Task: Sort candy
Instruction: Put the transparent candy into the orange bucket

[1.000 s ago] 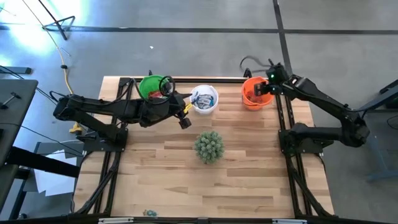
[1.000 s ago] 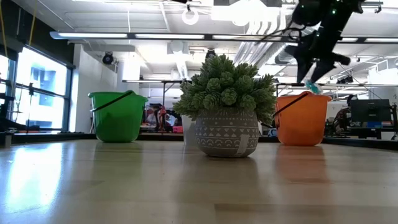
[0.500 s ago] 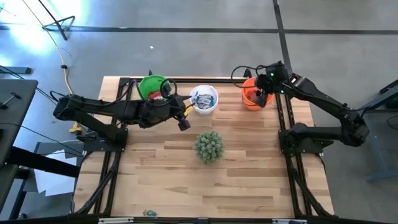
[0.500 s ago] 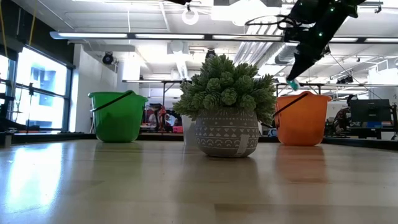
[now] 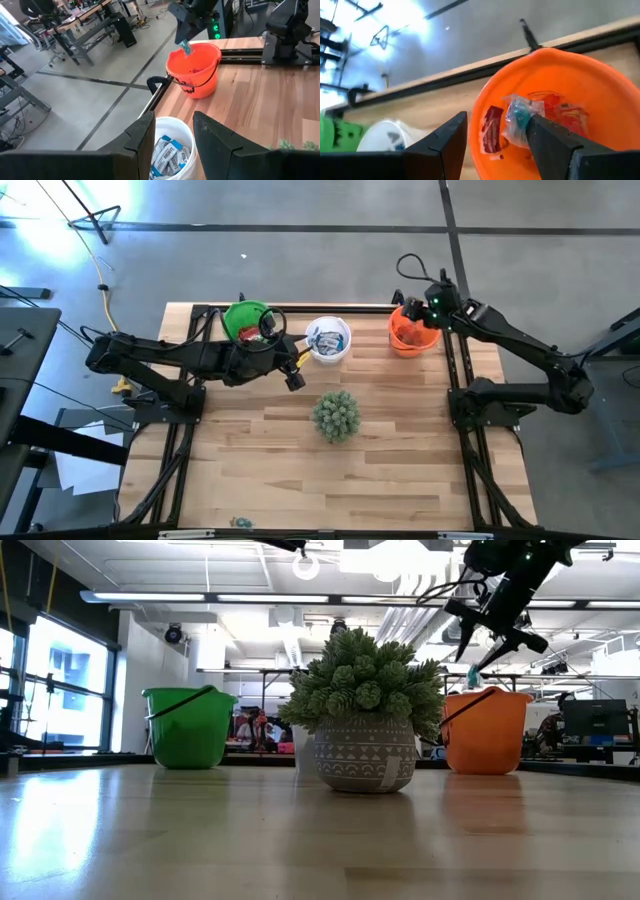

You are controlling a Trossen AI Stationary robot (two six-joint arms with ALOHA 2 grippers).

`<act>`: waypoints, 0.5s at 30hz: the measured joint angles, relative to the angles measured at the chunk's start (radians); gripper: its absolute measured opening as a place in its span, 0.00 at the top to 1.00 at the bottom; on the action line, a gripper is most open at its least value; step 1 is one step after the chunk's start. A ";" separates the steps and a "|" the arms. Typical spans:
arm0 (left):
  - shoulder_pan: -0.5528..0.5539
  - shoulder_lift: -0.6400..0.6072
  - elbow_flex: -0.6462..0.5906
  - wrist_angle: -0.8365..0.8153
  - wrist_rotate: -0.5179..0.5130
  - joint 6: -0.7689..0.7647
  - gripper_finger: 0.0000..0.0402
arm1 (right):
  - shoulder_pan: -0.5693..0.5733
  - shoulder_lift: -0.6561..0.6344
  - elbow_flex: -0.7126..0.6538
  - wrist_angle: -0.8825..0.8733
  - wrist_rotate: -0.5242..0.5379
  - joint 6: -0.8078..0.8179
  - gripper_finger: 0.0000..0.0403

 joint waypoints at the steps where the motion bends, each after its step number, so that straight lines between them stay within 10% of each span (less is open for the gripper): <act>1: 0.000 0.000 0.000 0.000 0.000 0.000 0.70 | 0.000 0.000 0.000 0.007 -0.008 -0.013 0.52; 15: -0.010 0.000 0.000 -0.032 0.000 -0.077 0.70 | 0.000 0.001 0.000 -0.124 -0.088 -0.399 0.49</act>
